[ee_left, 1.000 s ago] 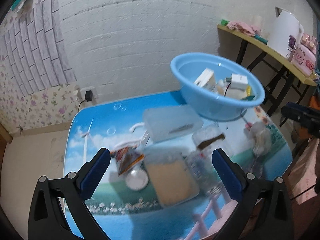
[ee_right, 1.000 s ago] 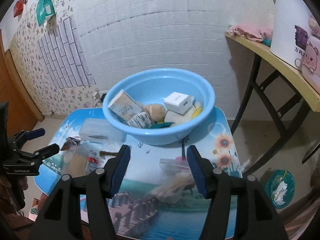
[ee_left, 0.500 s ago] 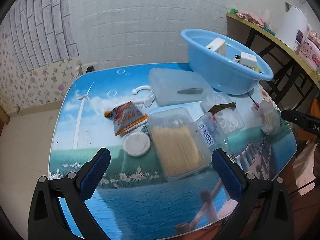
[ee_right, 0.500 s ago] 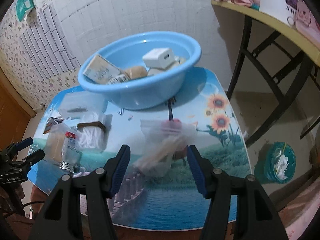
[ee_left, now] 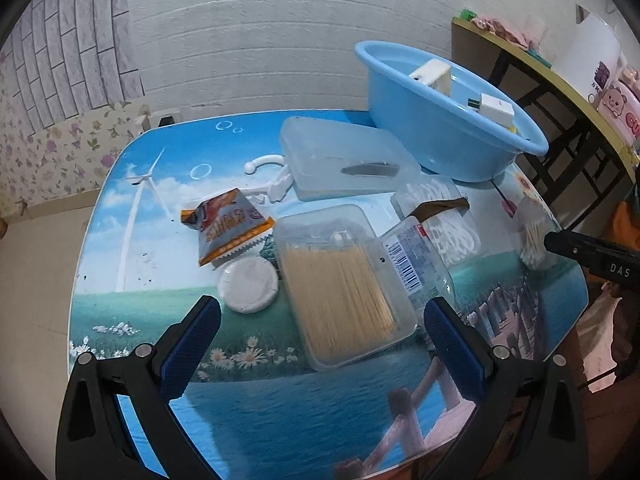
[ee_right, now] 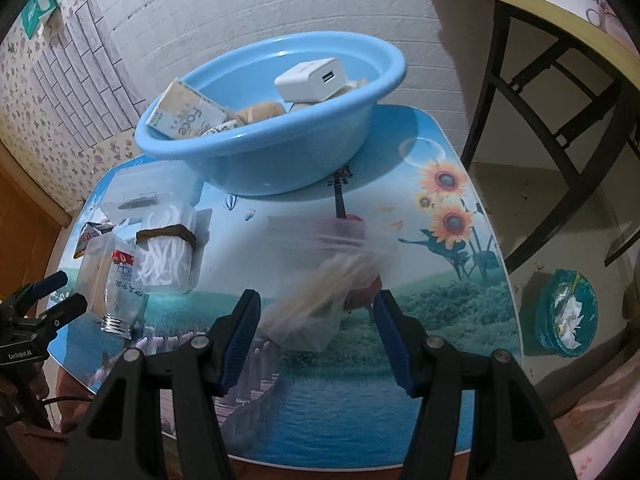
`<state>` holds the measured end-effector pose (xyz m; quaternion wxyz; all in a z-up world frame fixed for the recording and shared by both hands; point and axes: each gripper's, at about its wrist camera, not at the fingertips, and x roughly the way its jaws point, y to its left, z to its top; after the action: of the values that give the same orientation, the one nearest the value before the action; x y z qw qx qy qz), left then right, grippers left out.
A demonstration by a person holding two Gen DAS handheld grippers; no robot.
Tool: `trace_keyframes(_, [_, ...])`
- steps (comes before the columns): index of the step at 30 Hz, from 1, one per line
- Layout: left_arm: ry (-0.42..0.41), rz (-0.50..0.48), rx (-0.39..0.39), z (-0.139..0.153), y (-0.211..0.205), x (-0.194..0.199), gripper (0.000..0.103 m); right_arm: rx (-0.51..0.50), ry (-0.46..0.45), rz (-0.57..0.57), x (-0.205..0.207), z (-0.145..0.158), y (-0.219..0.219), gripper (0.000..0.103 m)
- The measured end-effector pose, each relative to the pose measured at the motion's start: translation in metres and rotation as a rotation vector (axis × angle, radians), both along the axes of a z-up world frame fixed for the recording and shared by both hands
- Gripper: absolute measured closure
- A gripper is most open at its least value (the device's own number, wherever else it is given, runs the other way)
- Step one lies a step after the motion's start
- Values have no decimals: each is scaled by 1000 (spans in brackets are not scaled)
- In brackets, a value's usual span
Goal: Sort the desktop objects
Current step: 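Move the right tool to the clear skewer bag while the left tool approaches the toothpick box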
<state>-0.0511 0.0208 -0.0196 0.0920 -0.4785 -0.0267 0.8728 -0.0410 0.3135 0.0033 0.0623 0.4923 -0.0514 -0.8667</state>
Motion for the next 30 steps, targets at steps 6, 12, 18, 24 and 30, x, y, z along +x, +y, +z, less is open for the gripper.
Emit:
trace_keyframes(6, [-15,-22,-25,-5,7,-4,1,14,-22,25,-3,-7,-9,44])
trace_keyframes(12, [-33,-35,-38,-14,11,-11,1,15,-51,17,-5,-14,-6,35])
trace_keyframes(18, [-36,-63,-19,-16,16,-14,1,16,-59,37,-5,-15,-9,35])
trace_keyframes(24, [-29,-71,-37,-16,16,-13,27,20,-68,77,-6,-17,-17,35])
trace_keyframes(30, [-35,-76,-36,-12,11,-9,36,30,-80,87,-7,-20,-20,35])
